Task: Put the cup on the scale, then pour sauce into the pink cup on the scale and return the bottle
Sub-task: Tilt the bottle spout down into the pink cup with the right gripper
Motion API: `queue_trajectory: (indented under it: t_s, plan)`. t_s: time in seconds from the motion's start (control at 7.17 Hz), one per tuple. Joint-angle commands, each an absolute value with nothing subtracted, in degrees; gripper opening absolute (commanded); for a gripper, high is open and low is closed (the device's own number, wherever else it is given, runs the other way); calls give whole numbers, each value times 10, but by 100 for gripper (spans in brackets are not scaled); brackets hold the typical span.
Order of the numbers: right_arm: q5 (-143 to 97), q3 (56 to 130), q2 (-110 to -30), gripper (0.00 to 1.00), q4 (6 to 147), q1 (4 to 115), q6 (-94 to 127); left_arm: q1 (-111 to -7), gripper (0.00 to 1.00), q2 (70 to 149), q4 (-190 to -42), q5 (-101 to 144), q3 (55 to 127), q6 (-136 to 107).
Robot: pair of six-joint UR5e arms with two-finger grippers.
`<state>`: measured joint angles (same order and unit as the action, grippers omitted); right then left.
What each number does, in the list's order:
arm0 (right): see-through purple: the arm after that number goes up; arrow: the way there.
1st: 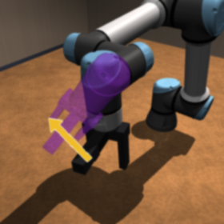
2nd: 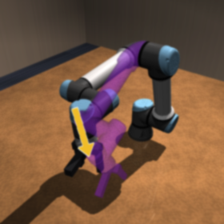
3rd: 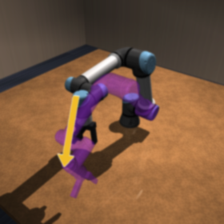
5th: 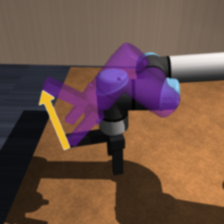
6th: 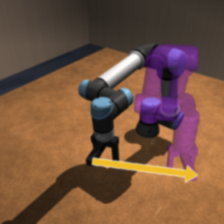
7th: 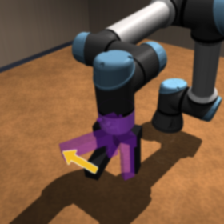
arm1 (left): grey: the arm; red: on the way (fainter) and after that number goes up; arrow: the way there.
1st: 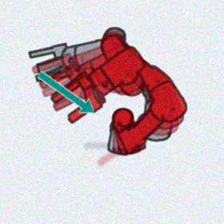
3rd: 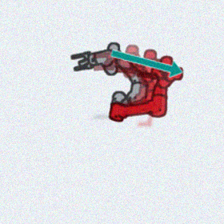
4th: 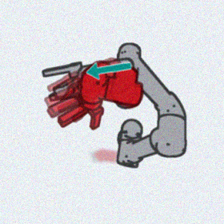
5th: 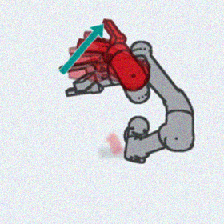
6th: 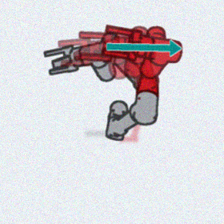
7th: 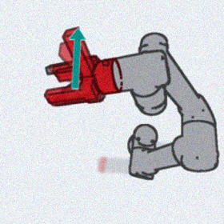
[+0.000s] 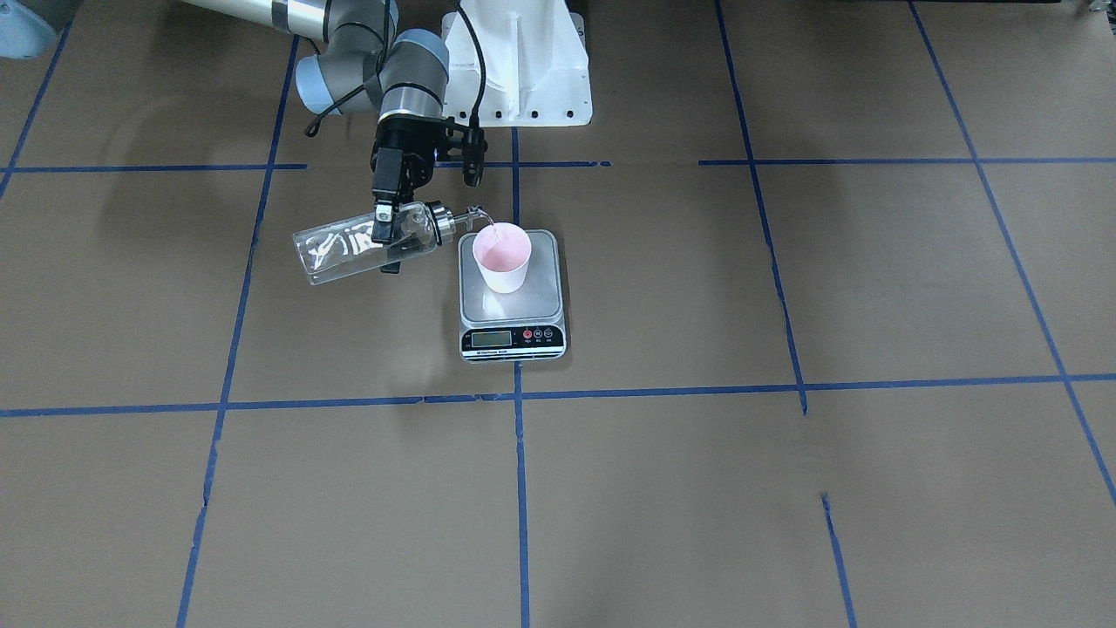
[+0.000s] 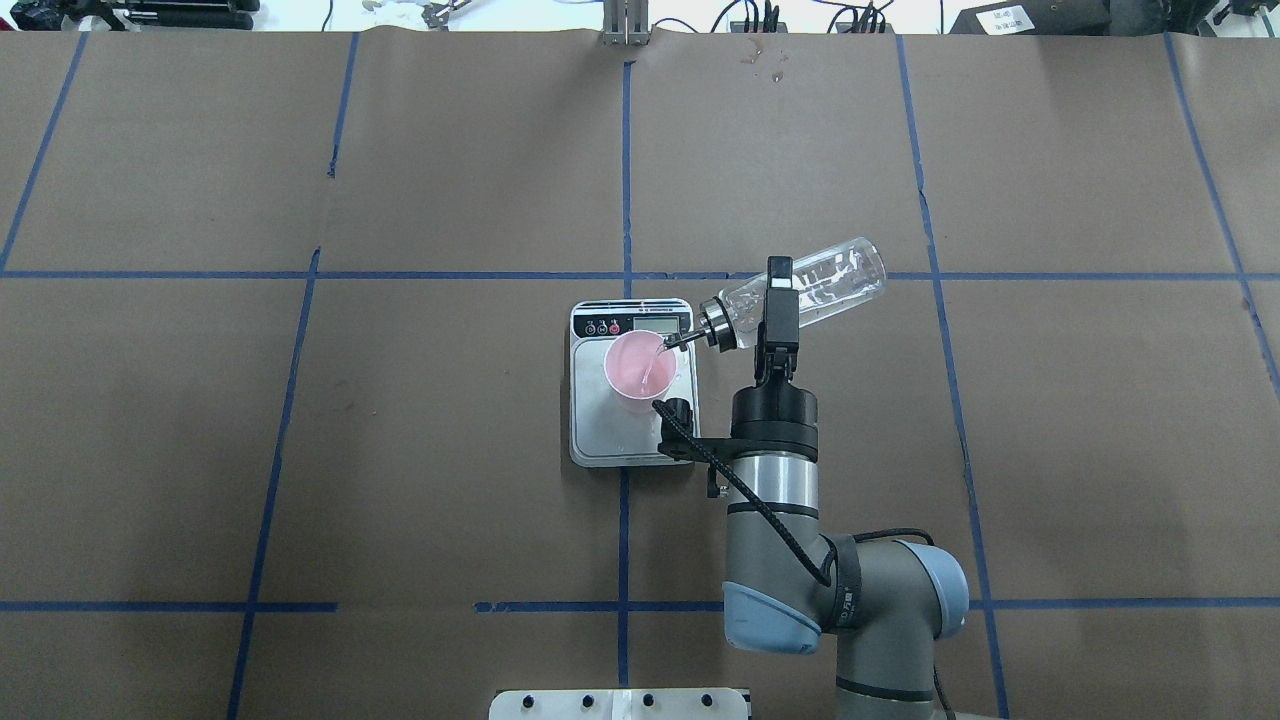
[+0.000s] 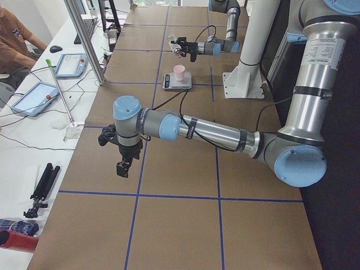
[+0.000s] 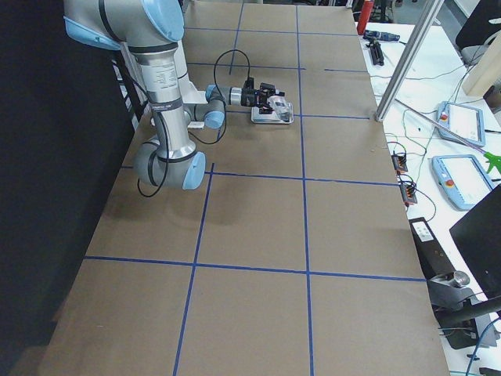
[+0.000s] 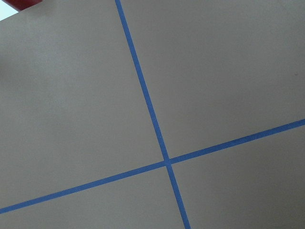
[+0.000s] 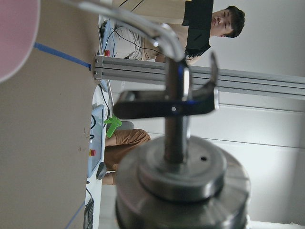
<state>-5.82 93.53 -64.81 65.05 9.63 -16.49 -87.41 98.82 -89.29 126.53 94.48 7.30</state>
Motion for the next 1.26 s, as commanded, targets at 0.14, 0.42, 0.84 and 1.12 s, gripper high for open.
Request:
queue_trajectory:
  t_s: [0.14, 0.42, 0.84, 1.12]
  plan:
    - [-35, 934, -651, 0, 651, 98, -205, -875, 100, 989, -893, 1266, 944, 73]
    - [-13, 933, -654, 0, 651, 98, -242, -875, 100, 990, -892, 1266, 944, 73]
    - [14, 930, -657, 0, 651, 97, -287, -875, 100, 991, -892, 1265, 944, 73]
    - [23, 925, -657, 0, 650, 97, -299, -875, 100, 991, -892, 1266, 945, 73]
